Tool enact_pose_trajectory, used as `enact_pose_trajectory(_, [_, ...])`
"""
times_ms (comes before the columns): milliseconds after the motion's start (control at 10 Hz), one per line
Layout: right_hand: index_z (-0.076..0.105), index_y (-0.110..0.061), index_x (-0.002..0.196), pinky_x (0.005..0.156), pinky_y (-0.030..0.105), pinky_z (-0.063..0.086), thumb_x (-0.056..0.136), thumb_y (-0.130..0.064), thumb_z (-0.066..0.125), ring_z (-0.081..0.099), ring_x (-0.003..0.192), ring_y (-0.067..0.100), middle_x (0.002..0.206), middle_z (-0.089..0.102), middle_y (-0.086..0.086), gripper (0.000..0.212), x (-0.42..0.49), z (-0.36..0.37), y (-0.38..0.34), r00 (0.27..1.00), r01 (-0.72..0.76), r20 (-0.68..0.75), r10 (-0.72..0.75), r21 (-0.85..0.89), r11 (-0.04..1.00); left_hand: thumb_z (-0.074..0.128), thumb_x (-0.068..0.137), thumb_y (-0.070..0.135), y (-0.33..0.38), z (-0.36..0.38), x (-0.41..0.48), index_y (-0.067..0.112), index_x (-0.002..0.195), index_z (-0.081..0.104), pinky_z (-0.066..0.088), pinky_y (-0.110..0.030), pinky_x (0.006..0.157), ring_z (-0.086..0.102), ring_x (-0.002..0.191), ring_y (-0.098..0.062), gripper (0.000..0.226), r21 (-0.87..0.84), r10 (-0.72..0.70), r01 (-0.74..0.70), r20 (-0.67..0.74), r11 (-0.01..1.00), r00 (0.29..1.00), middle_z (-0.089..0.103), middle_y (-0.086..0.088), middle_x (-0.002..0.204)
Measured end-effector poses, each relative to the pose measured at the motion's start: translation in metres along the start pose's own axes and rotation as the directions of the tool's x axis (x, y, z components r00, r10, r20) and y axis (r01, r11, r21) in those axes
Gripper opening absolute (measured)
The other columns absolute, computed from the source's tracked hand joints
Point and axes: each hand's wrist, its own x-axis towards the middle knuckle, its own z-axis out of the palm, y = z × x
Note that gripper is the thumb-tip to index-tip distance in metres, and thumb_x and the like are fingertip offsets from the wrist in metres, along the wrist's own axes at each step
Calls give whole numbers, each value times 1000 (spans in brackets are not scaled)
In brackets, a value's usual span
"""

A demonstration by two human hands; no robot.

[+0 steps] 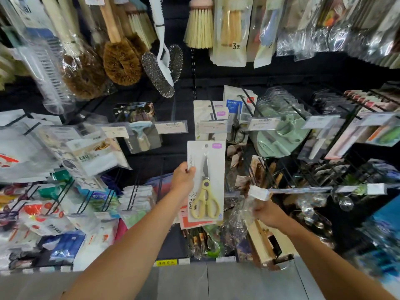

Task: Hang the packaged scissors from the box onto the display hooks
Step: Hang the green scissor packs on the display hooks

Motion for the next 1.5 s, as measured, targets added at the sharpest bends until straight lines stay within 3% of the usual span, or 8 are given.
enact_pose_trajectory(200, [69,-9,104,78,22,47,92,-26,50,61,91,19,97,64,5,29,-15,33,62,983,-36,160,94,-331,943,45,99,12,29,16,9,6,107,62,44,-29,73,56,84,-18,20,-56,67,-66,15,996,998,64,-3,98])
enact_pose_trajectory(400, [57,-22,96,55,10,43,92,-23,54,48,57,0,69,51,-5,6,-28,52,78,948,292,280,-152,-576,763,47,97,11,34,15,13,6,99,62,45,-32,72,55,83,-17,16,-148,102,-105,-24,983,994,65,-6,97])
enact_pose_trajectory(600, [61,0,109,78,26,48,97,-4,41,60,111,33,99,65,17,24,-31,84,79,889,426,439,-131,-684,592,48,95,10,23,9,8,9,99,63,51,-38,75,61,89,-21,16,-185,140,-143,-30,972,990,69,-9,105])
enact_pose_trajectory(800, [52,17,123,55,33,33,97,3,38,59,104,44,113,61,34,32,-30,95,80,828,505,560,-30,-722,473,48,93,14,33,12,10,11,96,63,48,-38,71,58,82,-20,15,-185,191,-189,-12,964,982,68,-10,98])
enact_pose_trajectory(1100, [54,16,117,93,51,44,95,10,31,55,112,47,118,57,37,33,-31,83,69,802,590,567,-187,-704,396,49,93,10,38,22,22,7,93,64,45,-34,67,57,77,-20,16,-119,164,-172,-69,978,984,69,-12,94])
enact_pose_trajectory(1300, [49,18,122,76,43,39,98,5,32,55,110,47,118,56,38,32,-31,79,68,841,530,496,-215,-678,509,48,95,10,35,24,26,8,98,65,50,-37,70,61,82,-24,17,-77,171,-178,-89,981,981,70,-6,99])
enact_pose_trajectory(1400, [72,-9,92,60,20,41,96,-43,48,71,80,15,85,76,4,41,-28,73,66,849,505,501,-164,-681,530,48,95,11,34,28,24,8,99,65,50,-39,70,61,82,-23,18,-53,182,-187,-89,981,979,70,-5,100])
enact_pose_trajectory(1500, [57,-26,46,29,3,32,81,-38,68,51,34,-10,34,48,-28,38,-4,82,74,958,117,283,47,-534,837,48,96,10,34,30,21,6,98,65,44,-32,68,57,79,-19,17,-35,180,-185,-104,982,978,67,-1,96])
